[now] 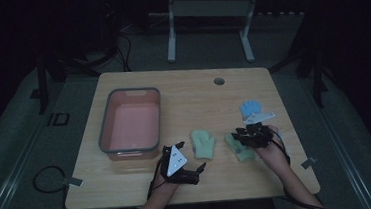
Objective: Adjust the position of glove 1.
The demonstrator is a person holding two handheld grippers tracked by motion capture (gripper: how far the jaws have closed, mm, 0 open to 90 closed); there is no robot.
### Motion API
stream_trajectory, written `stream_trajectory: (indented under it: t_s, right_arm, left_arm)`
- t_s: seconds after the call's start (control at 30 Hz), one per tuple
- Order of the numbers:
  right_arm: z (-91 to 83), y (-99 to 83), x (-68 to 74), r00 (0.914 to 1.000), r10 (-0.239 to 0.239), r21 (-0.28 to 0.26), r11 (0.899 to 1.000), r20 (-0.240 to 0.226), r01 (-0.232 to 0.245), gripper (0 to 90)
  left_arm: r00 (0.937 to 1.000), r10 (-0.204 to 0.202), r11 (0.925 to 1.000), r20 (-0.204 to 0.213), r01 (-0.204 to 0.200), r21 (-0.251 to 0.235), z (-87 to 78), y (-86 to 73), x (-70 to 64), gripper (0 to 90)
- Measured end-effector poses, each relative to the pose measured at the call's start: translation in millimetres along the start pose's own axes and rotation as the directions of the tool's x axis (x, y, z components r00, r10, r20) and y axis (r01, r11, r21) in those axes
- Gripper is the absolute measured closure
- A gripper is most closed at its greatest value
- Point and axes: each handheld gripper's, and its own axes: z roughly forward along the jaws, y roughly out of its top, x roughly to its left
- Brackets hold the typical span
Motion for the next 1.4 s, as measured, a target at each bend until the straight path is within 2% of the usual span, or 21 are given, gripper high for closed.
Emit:
stream_trajectory:
  t_s: [0.17, 0.27, 0.33, 0.43, 0.47, 0.57, 0.77, 0.83, 0.93, 1.0, 1.13, 1.2, 1.3, 1.4]
  right_arm:
    - [-6.0, -13.3, -9.5, 0.9999, -0.016, 0.032, 0.999, -0.001, 0.016, 67.1]
    - [-5.5, -21.1, -7.8, 0.9995, -0.03, 0.053, 0.998, -0.008, 0.03, 65.7]
    - [-2.3, -25.7, -6.8, 0.9997, -0.022, 0.066, 0.998, -0.014, 0.023, 65.6]
    - [5.9, -32.5, -4.6, 0.9996, -0.027, 0.093, 0.995, -0.002, 0.027, 64.5]
    - [7.6, -34.8, -3.6, 0.9996, -0.026, 0.084, 0.996, 0.003, 0.026, 63.9]
    - [8.0, -36.8, -2.2, 0.9993, -0.034, 0.082, 0.996, 0.015, 0.032, 61.4]
    - [8.3, -36.2, -3.6, 0.9995, -0.031, 0.099, 0.995, -0.004, 0.031, 64.2]
    - [8.7, -37.1, -4.3, 0.9999, -0.003, 0.094, 0.996, -0.015, 0.005, 69.3]
    - [9.0, -38.6, -2.6, 0.9999, 0.005, 0.082, 0.997, -0.009, -0.004, 76.4]
    - [9.5, -39.1, 1.0, 0.9998, 0.01, 0.072, 0.997, 0.016, -0.011, 79.7]
    - [9.6, -39.8, 7.7, 0.9956, 0.066, 0.057, 0.996, 0.067, -0.07, 83.4]
    - [9.5, -38.3, 10.9, 0.9932, 0.075, 0.061, 0.995, 0.089, -0.081, 84.8]
    - [4.4, -32.9, 14.0, 0.9845, 0.133, 0.043, 0.989, 0.114, -0.139, 86.8]
    - [-5.0, -22.4, 20.8, 0.9745, 0.161, 0.014, 0.986, 0.157, -0.165, 87.1]
  left_arm:
    - [1.0, 0.002, 1.0, -0.002, -0.002, 0.0, -0.3, 0.0, 0.1, 0.0]
    - [1.0, 0.001, 1.0, -0.002, -0.001, 0.0, -0.3, -0.1, 0.2, 0.0]
    - [1.0, 0.001, 1.0, -0.002, -0.001, 0.0, -0.4, -0.1, 0.3, 0.0]
    - [1.0, 0.0, 1.0, -0.003, 0.0, -0.003, -0.6, -0.2, 0.1, 0.0]
    - [1.0, 0.0, 1.0, -0.004, 0.0, -0.004, -0.7, -0.3, 0.0, 0.0]
    - [1.0, 0.001, 1.0, -0.005, -0.001, -0.007, -1.1, -0.4, 0.0, 0.0]
    - [1.0, 0.004, 1.0, -0.001, -0.004, -0.005, -0.9, -0.3, 0.1, 0.0]
    - [1.0, 0.007, 1.0, 0.0, -0.007, -0.004, -1.0, -0.3, 0.1, 0.0]
    - [1.0, 0.01, 0.9999, -0.001, -0.01, -0.005, -1.1, -0.3, -0.2, 0.0]
    - [1.0, 0.007, 1.0, -0.002, -0.007, -0.005, -1.1, -0.3, 0.1, 0.0]
    - [1.0, 0.0, 1.0, -0.001, 0.0, -0.007, -1.4, -0.5, 0.6, 0.0]
    - [1.0, 0.004, 1.0, -0.002, -0.004, -0.006, -1.4, -0.4, 0.3, 0.0]
    - [0.9999, 0.008, 0.9999, -0.009, -0.008, -0.007, -1.2, -0.4, -0.6, 0.0]
    - [0.9999, 0.007, 1.0, -0.013, -0.007, -0.005, -1.1, -0.3, -0.6, 0.0]
